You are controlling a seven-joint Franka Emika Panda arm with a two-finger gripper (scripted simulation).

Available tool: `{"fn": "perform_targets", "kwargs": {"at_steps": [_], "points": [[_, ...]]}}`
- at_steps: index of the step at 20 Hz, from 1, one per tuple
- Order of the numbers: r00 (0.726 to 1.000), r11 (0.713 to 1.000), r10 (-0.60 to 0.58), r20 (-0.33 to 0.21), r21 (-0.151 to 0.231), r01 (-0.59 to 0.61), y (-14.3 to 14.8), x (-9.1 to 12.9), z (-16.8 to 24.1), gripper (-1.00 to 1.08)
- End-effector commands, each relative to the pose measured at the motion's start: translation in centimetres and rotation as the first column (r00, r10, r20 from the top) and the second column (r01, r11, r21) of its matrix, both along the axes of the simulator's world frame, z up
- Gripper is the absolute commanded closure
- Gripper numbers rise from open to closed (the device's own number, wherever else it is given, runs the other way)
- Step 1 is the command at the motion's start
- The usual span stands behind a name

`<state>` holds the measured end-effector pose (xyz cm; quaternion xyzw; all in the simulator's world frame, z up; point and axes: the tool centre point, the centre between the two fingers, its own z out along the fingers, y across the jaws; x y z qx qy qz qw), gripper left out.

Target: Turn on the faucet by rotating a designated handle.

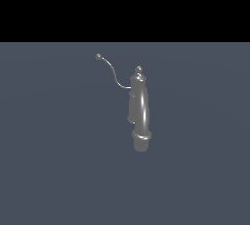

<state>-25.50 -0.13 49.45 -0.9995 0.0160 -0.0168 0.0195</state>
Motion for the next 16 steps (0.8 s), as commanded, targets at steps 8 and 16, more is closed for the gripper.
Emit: {"fn": "perform_targets", "kwargs": {"at_steps": [8, 16], "points": [[1.0, 1.0, -0.027, -0.001, 0.0, 0.027, 0.5, 0.3, -0.4, 1.08], [0.992, 0.992, -0.123, -0.005, 0.0, 0.123, 2.3, 1.5, -1.9, 1.08]]}}
